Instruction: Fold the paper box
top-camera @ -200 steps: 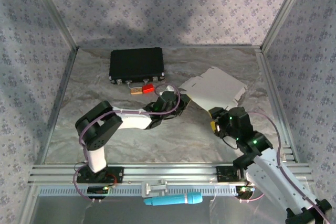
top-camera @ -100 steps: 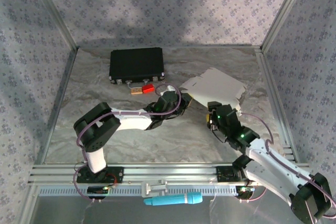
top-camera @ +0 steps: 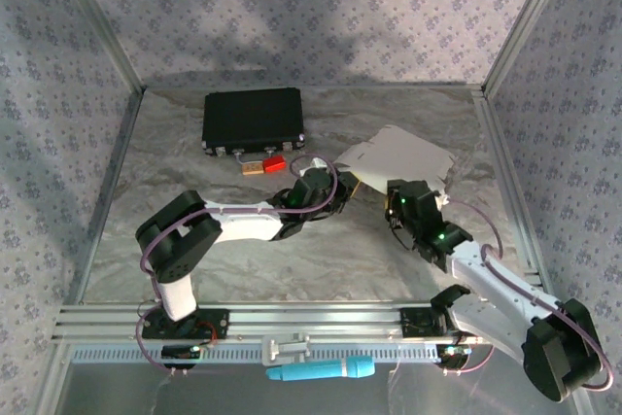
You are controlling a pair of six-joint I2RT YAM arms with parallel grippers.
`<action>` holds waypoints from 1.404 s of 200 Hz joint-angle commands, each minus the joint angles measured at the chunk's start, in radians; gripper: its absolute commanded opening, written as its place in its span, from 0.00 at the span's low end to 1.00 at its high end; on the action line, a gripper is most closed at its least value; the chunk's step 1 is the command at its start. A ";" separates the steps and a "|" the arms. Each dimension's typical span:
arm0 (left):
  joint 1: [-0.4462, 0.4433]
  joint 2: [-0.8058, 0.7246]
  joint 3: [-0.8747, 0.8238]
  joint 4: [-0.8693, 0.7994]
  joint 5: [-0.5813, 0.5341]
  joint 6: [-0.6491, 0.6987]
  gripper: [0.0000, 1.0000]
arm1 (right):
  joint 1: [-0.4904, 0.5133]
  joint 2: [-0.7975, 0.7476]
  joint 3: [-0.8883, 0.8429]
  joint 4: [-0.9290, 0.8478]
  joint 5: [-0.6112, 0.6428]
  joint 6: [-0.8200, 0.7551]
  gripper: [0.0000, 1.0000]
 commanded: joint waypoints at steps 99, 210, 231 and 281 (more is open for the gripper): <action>0.034 -0.372 0.097 -0.542 -0.044 0.314 0.92 | -0.200 0.018 0.372 -0.330 -0.235 -0.114 0.00; 0.061 -0.669 -0.104 -0.502 -0.145 1.591 0.82 | -0.410 0.233 0.950 -0.911 -0.740 -0.214 0.00; 0.062 -0.603 -0.086 -0.451 -0.093 1.686 0.82 | -0.415 0.237 0.955 -0.931 -0.758 -0.224 0.00; 0.082 -0.472 -0.030 -0.330 -0.095 1.715 0.84 | -0.423 0.231 0.946 -0.945 -0.789 -0.232 0.00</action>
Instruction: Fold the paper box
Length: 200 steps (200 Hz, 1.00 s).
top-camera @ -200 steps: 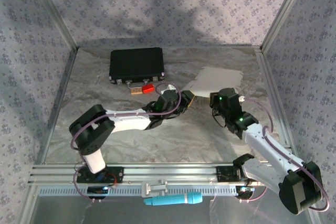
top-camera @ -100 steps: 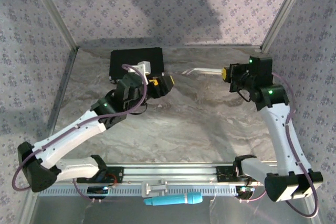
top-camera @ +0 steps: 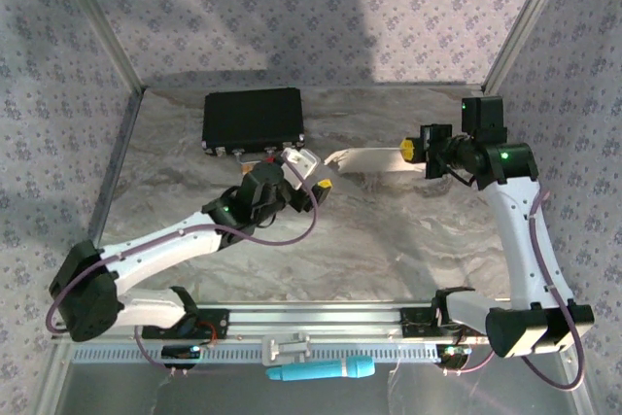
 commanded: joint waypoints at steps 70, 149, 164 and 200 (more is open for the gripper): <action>0.030 0.144 0.191 0.062 0.082 0.018 0.55 | -0.027 -0.015 0.011 -0.035 -0.067 -0.015 0.00; 0.027 0.108 0.265 -0.102 0.138 -0.132 0.00 | -0.062 0.004 0.012 0.070 -0.074 -0.056 0.34; 0.033 0.123 0.389 -0.306 0.120 -0.282 0.00 | -0.075 0.000 0.061 0.070 -0.039 -0.097 0.55; 0.085 0.183 0.561 -0.695 0.200 -0.708 0.00 | -0.150 0.008 0.225 0.014 0.034 -0.218 0.74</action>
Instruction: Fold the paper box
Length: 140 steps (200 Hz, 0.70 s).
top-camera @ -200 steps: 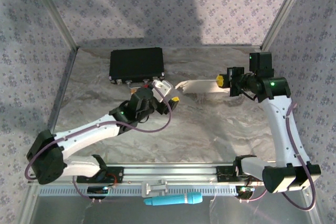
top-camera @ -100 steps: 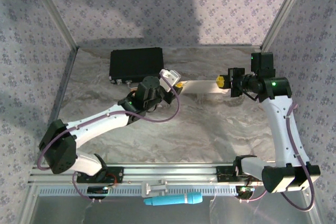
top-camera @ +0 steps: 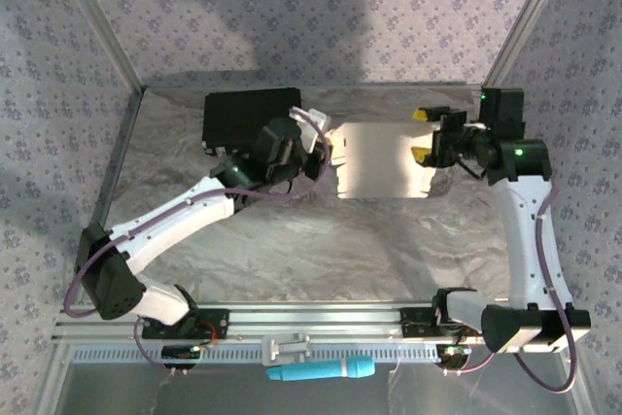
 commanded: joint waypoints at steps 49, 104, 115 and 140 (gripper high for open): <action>0.057 0.013 0.005 -0.371 0.099 -0.395 0.00 | 0.046 0.054 0.183 -0.042 0.147 -0.205 0.77; 0.065 -0.030 -0.207 -0.231 0.025 -0.176 0.00 | 0.329 0.092 -0.035 0.030 0.260 -0.138 0.66; 0.065 -0.033 -0.241 -0.190 0.022 -0.128 0.00 | 0.369 0.107 -0.078 0.073 0.277 -0.101 0.64; 0.065 -0.042 -0.296 -0.142 -0.019 -0.059 0.00 | 0.420 0.198 -0.097 0.145 0.269 -0.077 0.61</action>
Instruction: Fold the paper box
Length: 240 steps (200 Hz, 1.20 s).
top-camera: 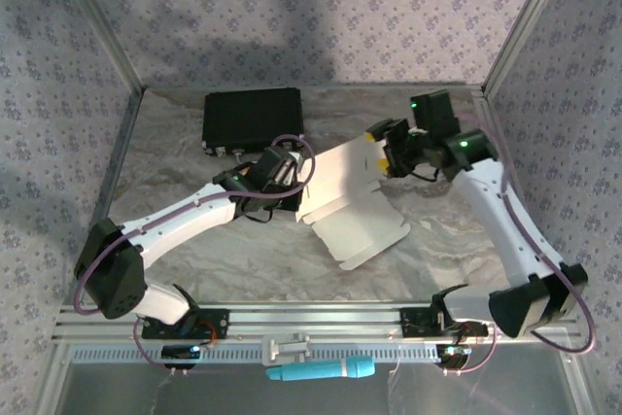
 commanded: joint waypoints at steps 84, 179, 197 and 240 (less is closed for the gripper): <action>0.001 -0.043 -0.067 0.132 -0.053 0.121 0.00 | 0.090 0.301 0.066 0.096 -0.029 0.077 0.52; -0.004 -0.047 -0.061 0.129 -0.067 0.106 0.00 | 0.069 0.307 0.021 0.110 -0.010 0.085 0.21; -0.005 -0.049 -0.062 0.136 -0.067 0.105 0.00 | 0.066 0.307 0.013 0.107 -0.010 0.084 0.19; -0.005 -0.050 -0.059 0.137 -0.067 0.107 0.00 | 0.060 0.310 0.003 0.102 0.008 0.088 0.18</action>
